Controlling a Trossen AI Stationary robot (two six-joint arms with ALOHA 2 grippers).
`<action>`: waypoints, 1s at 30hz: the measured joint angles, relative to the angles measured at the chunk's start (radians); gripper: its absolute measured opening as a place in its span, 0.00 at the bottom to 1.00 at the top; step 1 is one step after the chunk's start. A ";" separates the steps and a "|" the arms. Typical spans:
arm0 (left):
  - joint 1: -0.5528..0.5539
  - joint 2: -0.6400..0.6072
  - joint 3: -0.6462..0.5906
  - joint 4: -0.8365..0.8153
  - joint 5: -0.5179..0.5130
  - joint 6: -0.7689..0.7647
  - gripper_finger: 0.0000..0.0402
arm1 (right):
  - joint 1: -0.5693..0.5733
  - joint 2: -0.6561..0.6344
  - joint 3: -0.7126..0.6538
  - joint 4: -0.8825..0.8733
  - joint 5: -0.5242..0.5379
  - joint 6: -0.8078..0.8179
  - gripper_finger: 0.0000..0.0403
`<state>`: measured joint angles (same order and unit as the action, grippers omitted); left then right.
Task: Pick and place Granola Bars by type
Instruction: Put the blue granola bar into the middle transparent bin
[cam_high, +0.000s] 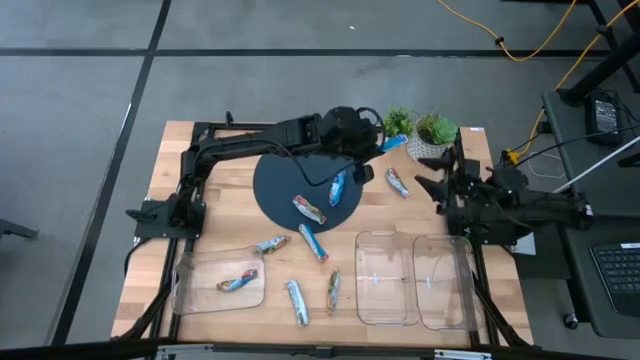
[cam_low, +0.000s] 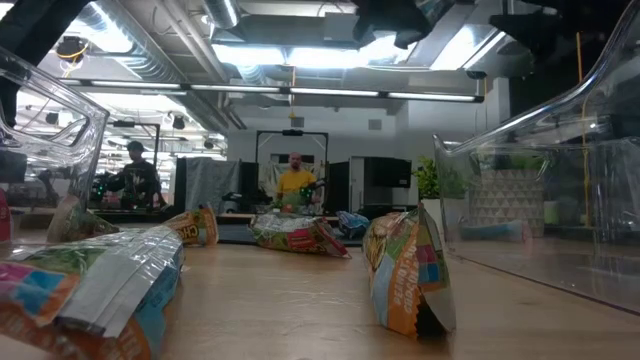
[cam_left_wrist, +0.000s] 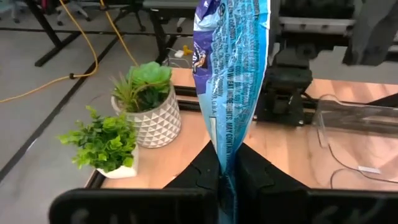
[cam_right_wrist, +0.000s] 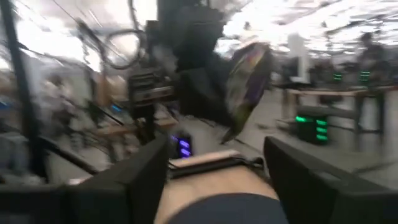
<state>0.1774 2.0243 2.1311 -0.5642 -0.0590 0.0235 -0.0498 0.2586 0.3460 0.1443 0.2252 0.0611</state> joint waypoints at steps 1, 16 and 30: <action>-0.001 0.000 0.000 0.002 -0.003 0.000 0.04 | 0.000 0.040 0.041 -0.024 0.026 -0.019 0.70; -0.039 0.000 0.008 0.052 -0.005 0.051 0.03 | -0.174 0.451 0.319 0.012 -0.141 0.065 0.77; -0.040 0.000 0.008 0.029 -0.037 0.068 0.04 | -0.215 0.501 0.350 0.016 -0.295 0.065 0.16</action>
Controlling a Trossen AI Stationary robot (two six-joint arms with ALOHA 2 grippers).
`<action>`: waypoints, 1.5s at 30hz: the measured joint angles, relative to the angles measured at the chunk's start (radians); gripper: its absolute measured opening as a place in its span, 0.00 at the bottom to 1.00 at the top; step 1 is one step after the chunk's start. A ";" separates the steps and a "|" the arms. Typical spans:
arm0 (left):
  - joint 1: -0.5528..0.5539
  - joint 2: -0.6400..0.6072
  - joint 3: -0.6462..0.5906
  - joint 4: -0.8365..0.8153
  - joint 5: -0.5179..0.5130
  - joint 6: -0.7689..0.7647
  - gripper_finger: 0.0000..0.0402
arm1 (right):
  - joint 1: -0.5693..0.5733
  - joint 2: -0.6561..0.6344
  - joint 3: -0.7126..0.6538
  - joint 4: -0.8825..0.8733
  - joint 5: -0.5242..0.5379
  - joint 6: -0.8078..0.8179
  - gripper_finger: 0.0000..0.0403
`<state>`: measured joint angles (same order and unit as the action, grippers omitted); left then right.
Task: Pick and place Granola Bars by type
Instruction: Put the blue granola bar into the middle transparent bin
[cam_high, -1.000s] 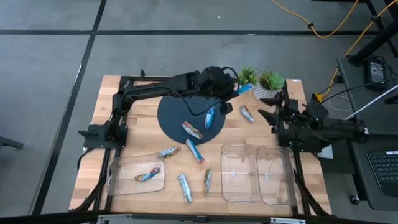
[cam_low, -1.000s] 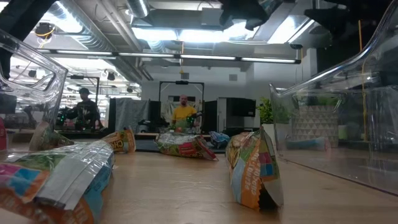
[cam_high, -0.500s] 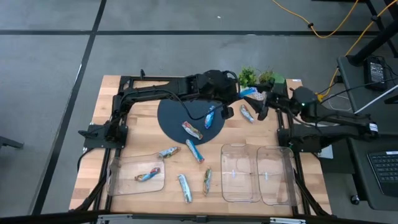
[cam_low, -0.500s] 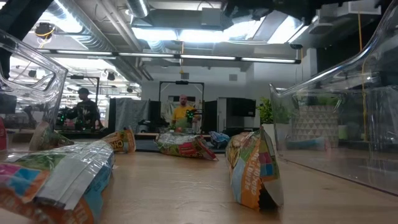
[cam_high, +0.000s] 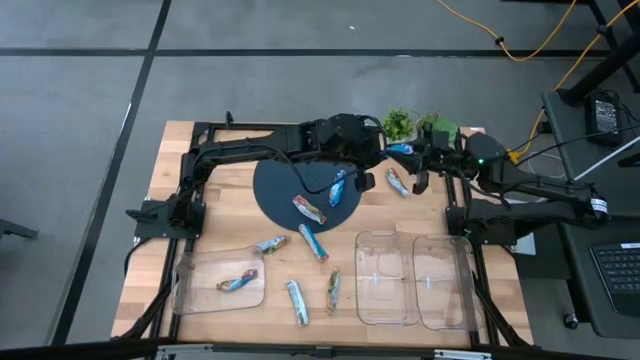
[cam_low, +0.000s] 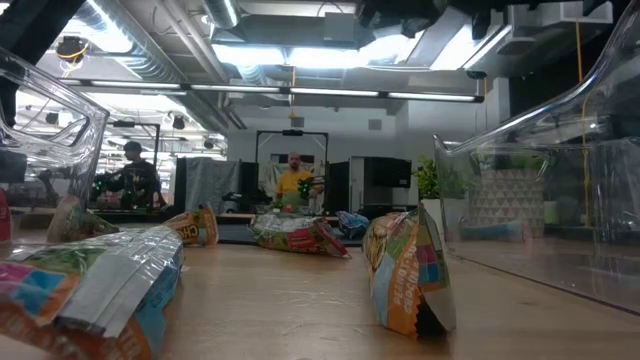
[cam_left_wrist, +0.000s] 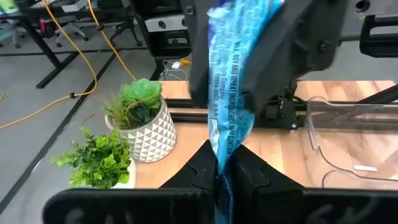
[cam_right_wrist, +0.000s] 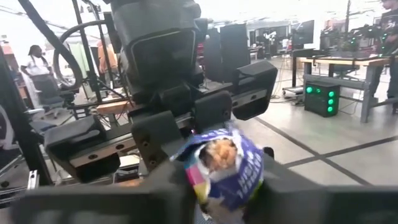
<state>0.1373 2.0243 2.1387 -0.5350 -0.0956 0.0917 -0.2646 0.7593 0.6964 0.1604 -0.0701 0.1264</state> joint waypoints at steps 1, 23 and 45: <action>0.000 0.000 0.000 0.000 0.000 0.000 0.04 | 0.000 -0.002 0.000 -0.001 -0.005 -0.004 0.12; -0.002 -0.062 0.001 -0.293 -0.049 -0.147 0.46 | 0.000 -0.183 0.012 -0.227 -0.014 -0.113 0.10; -0.038 -0.063 -0.021 -0.564 -0.093 -0.214 0.48 | 0.218 -0.130 0.377 -0.913 -0.184 0.026 0.09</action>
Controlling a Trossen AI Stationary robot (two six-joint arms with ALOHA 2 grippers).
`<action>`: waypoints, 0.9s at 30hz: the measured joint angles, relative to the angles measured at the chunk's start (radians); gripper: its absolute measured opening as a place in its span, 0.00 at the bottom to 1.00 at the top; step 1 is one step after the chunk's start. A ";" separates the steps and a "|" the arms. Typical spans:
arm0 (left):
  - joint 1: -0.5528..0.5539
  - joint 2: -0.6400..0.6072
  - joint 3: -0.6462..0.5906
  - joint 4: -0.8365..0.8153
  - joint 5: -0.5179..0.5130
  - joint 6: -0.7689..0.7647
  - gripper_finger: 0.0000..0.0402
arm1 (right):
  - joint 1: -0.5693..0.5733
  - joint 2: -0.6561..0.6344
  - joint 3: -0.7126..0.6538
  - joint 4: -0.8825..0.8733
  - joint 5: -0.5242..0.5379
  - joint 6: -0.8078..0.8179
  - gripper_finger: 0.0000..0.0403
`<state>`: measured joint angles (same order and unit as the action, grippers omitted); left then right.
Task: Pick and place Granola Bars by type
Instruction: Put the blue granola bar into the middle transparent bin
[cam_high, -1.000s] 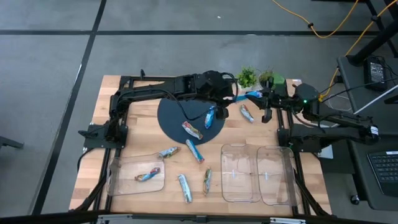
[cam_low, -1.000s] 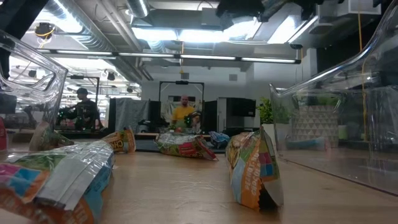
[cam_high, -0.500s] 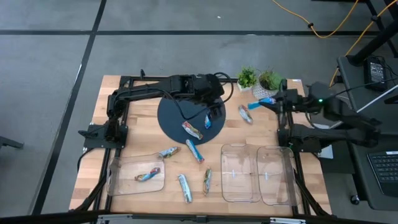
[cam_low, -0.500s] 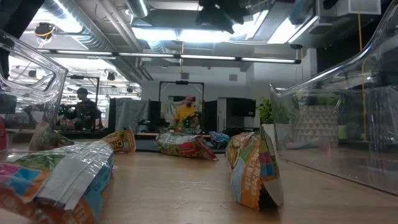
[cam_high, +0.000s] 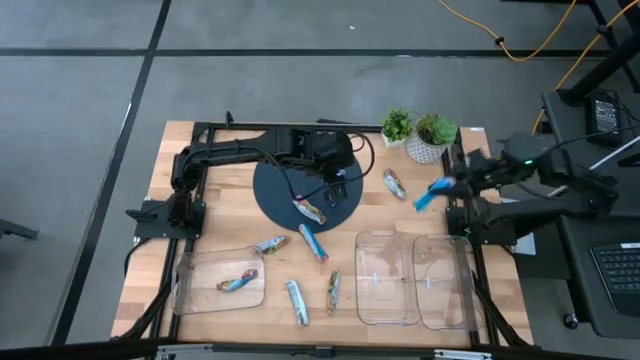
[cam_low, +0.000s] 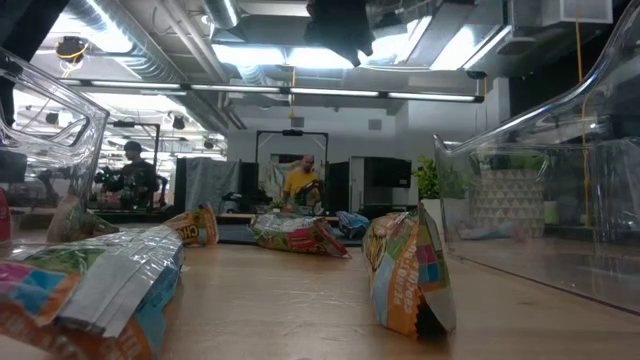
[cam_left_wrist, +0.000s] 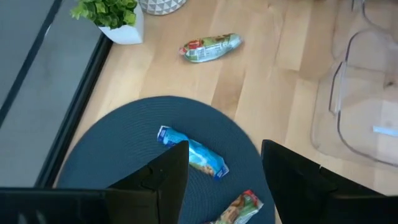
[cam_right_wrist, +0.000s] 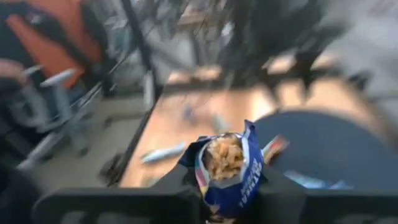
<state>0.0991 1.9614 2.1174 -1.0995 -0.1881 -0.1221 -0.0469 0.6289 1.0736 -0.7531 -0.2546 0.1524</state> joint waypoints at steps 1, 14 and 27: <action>-0.002 0.000 0.000 -0.005 -0.003 0.002 0.48 | 0.025 0.022 -0.001 -0.022 -0.007 0.021 0.09; -0.008 0.000 0.000 -0.011 -0.003 0.043 0.48 | 0.391 0.413 -0.003 -0.073 0.159 0.123 0.09; -0.008 0.000 0.000 -0.012 -0.004 0.128 0.48 | 0.523 0.717 -0.003 -0.003 0.210 0.216 0.10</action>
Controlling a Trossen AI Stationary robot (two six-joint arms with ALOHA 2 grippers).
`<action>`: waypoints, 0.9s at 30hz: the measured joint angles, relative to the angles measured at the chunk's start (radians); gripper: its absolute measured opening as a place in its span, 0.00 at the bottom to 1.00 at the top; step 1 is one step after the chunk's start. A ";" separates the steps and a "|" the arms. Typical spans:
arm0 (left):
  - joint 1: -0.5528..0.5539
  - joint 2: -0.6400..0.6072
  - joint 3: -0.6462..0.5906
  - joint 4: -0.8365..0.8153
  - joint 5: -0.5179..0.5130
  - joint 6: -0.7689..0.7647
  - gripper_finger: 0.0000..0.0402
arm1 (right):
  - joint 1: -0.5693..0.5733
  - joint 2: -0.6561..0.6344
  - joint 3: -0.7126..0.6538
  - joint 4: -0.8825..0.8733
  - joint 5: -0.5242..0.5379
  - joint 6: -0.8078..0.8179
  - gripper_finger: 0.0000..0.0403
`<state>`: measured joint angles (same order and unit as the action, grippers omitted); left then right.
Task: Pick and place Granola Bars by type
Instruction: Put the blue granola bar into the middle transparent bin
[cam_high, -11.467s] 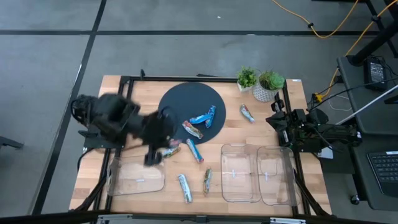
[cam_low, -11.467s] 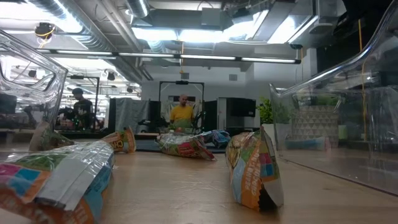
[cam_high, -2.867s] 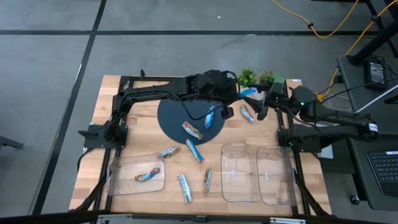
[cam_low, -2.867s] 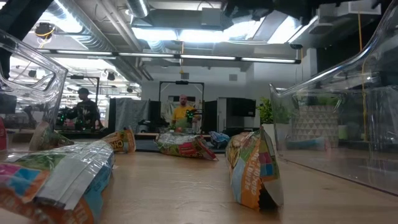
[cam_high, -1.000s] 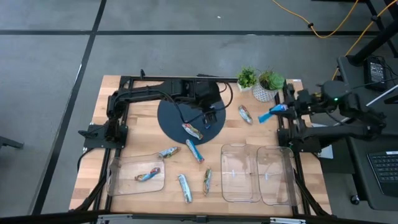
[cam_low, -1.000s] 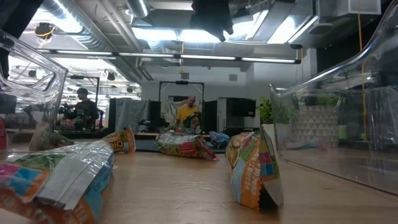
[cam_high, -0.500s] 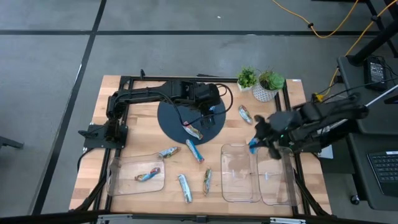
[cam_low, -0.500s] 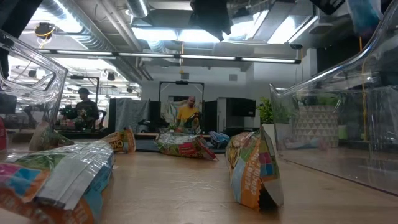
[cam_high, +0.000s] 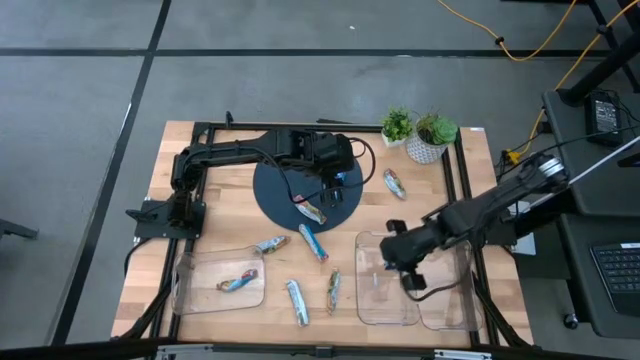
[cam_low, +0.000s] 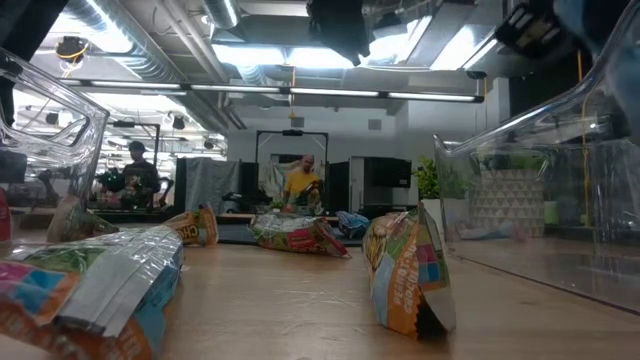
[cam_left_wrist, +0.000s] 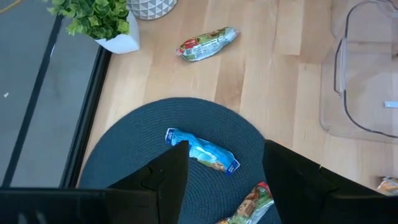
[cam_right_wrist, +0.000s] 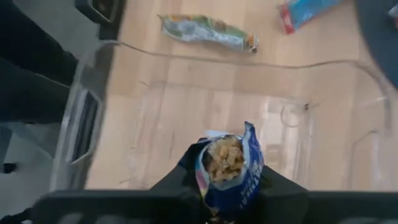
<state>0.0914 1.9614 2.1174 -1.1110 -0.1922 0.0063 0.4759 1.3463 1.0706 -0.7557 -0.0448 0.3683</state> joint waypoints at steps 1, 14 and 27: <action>0.000 0.000 0.000 0.000 0.000 0.004 0.48 | 0.000 0.022 0.000 0.003 0.000 0.006 0.11; 0.000 0.000 0.000 0.000 -0.013 0.008 0.48 | -0.002 0.225 0.000 0.064 0.001 -0.006 0.12; -0.017 0.000 0.000 -0.001 -0.012 0.008 0.48 | -0.002 0.267 0.000 0.089 -0.009 0.036 0.17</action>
<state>0.0741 1.9614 2.1174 -1.1120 -0.2046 0.0143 0.4734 1.6132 1.0706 -0.6667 -0.0538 0.4040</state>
